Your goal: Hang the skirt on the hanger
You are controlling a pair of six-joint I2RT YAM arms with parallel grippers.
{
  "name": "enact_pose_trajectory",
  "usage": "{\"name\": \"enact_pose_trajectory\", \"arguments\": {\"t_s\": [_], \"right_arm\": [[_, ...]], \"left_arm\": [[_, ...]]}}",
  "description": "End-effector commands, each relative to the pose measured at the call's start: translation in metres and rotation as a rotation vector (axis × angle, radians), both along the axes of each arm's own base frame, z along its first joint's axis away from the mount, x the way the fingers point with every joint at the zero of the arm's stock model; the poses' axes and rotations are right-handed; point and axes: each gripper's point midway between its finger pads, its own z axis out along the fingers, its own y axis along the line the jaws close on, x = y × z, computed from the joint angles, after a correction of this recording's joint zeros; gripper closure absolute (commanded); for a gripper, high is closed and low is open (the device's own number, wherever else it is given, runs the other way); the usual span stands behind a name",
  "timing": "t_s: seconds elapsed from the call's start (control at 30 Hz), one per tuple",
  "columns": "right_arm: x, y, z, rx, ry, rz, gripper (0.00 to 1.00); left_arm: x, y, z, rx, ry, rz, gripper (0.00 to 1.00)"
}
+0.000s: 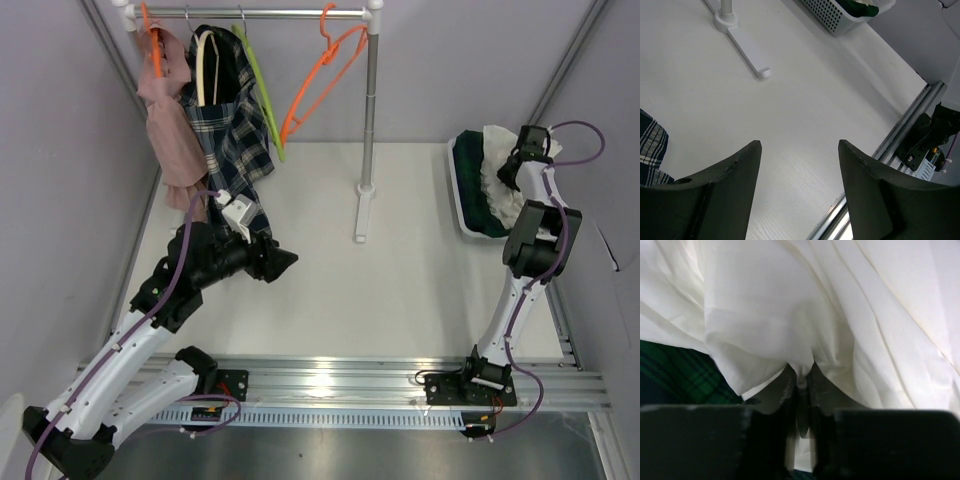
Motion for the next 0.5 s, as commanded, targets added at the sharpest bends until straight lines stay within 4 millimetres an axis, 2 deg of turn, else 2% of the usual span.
{"name": "enact_pose_trajectory", "arguments": {"t_s": [0.0,0.1,0.13,0.2,0.23,0.3,0.33,0.37,0.43,0.47], "right_arm": [[0.003,-0.003,0.106,-0.077,-0.210,-0.007,0.91],[-0.004,-0.002,0.144,-0.097,-0.275,-0.013,0.95],[-0.011,0.000,0.170,-0.107,-0.322,-0.012,0.96],[-0.017,0.004,0.196,-0.108,-0.376,-0.007,0.99],[-0.025,0.008,0.221,-0.112,-0.422,-0.003,0.99],[-0.034,0.015,0.244,-0.100,-0.471,0.003,1.00],[-0.038,0.021,0.256,-0.085,-0.496,0.021,1.00],[-0.049,0.028,0.277,-0.079,-0.538,0.031,1.00],[-0.059,0.044,0.293,-0.056,-0.567,0.058,1.00],[-0.072,0.055,0.314,-0.057,-0.605,0.074,1.00]], "left_arm": [[0.001,-0.001,0.009,-0.005,-0.048,-0.007,0.32],[0.001,0.001,0.011,-0.006,-0.055,-0.001,0.32],[0.001,0.001,0.009,-0.003,-0.054,-0.002,0.32],[0.002,0.001,0.010,-0.006,-0.057,0.003,0.32],[0.001,0.001,0.011,-0.006,-0.061,0.001,0.32],[0.002,0.000,0.011,-0.006,-0.059,0.000,0.32],[0.002,0.000,0.013,-0.005,-0.064,0.001,0.32],[0.003,0.001,0.015,-0.006,-0.068,0.002,0.32],[0.003,0.001,0.017,-0.005,-0.073,0.006,0.32],[0.004,0.001,0.020,-0.007,-0.079,0.007,0.32]]}}
